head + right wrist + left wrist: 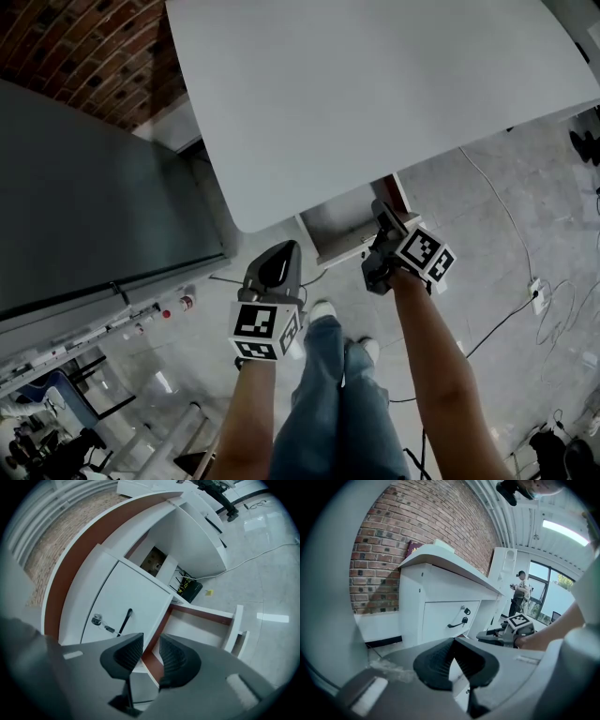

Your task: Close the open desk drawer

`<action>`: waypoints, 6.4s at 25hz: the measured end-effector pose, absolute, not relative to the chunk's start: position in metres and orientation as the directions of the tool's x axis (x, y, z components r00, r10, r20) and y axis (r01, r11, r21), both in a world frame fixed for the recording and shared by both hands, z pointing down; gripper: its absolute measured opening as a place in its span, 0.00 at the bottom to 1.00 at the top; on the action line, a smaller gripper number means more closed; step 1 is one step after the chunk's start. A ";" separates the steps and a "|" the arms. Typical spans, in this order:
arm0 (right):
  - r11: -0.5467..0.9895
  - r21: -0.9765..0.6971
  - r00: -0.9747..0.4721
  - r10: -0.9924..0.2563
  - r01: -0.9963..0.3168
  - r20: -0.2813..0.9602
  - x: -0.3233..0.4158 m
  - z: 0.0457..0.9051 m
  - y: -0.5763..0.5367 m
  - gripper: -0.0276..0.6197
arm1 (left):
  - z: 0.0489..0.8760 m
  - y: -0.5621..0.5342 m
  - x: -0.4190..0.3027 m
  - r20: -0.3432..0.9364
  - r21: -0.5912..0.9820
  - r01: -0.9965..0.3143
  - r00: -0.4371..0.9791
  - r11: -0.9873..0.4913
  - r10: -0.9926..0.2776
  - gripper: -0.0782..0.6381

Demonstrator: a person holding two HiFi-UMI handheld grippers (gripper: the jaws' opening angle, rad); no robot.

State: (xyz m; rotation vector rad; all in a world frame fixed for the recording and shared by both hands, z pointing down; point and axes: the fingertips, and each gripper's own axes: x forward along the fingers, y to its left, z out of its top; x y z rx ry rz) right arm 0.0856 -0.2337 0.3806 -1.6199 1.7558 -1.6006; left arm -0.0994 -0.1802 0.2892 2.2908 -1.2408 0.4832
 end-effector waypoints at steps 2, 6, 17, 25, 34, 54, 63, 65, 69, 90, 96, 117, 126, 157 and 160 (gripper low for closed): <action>-0.246 -0.810 -0.337 -0.816 -0.532 0.469 0.092 0.387 -0.219 0.19 | 0.291 -0.176 -0.095 0.519 0.249 -0.848 0.524 -0.467 -0.675 0.11; -0.263 -0.804 -0.340 -0.804 -0.533 0.488 0.106 0.399 -0.193 0.19 | 0.295 -0.160 -0.083 0.523 0.246 -0.851 0.519 -0.464 -0.676 0.11; -0.253 -0.810 -0.367 -0.793 -0.528 0.487 0.124 0.438 -0.139 0.19 | 0.327 -0.118 -0.057 0.499 0.239 -0.863 0.503 -0.445 -0.706 0.11; -0.212 -0.830 -0.388 -0.806 -0.516 0.446 0.126 0.495 -0.128 0.20 | 0.370 -0.131 -0.063 0.439 0.183 -0.868 0.492 -0.461 -0.752 0.11; -0.117 -0.870 -0.446 -0.821 -0.480 0.357 0.124 0.556 -0.133 0.21 | 0.406 -0.160 -0.071 0.332 0.119 -0.879 0.473 -0.462 -0.816 0.11; 0.278 -0.906 -0.594 -0.803 -0.321 -0.036 0.107 0.560 -0.160 0.14 | 0.411 -0.202 -0.096 0.101 -0.023 -0.931 0.361 -0.364 -0.927 0.11; 0.314 -0.899 -0.623 -0.779 -0.304 -0.061 0.106 0.560 -0.159 0.14 | 0.401 -0.204 -0.097 0.050 -0.037 -0.944 0.325 -0.327 -0.944 0.11; 0.314 -0.898 -0.629 -0.775 -0.307 -0.056 0.107 0.560 -0.159 0.14 | 0.399 -0.204 -0.093 0.050 -0.057 -0.941 0.332 -0.334 -0.942 0.11; 0.304 -0.900 -0.623 -0.781 -0.312 -0.048 0.108 0.559 -0.161 0.14 | 0.395 -0.204 -0.095 0.049 -0.108 -0.941 0.317 -0.321 -0.947 0.11; 0.131 -0.922 -0.540 -0.836 -0.364 0.094 0.106 0.535 -0.168 0.16 | 0.383 -0.195 -0.099 0.035 -0.099 -0.951 0.291 -0.293 -0.956 0.11; 0.148 -0.899 -0.557 -0.822 -0.411 0.120 0.101 0.526 -0.177 0.15 | 0.382 -0.196 -0.100 0.029 -0.089 -0.953 0.290 -0.291 -0.957 0.11; 0.126 -0.903 -0.488 -0.867 -0.412 0.102 0.088 0.527 -0.219 0.15 | 0.393 -0.205 -0.116 0.035 -0.083 -0.959 0.269 -0.271 -0.963 0.11; 0.118 -0.894 -0.477 -0.871 -0.432 0.115 0.083 0.527 -0.239 0.15 | 0.401 -0.207 -0.120 0.042 -0.071 -0.962 0.261 -0.263 -0.964 0.11; 0.059 -0.877 -0.412 -0.896 -0.478 0.164 0.059 0.526 -0.310 0.15 | 0.423 -0.229 -0.137 0.052 0.009 -0.969 0.249 -0.248 -0.967 0.11; 0.057 -0.878 -0.406 -0.900 -0.475 0.161 0.058 0.527 -0.311 0.15 | 0.423 -0.230 -0.137 0.052 0.012 -0.969 0.249 -0.249 -0.967 0.11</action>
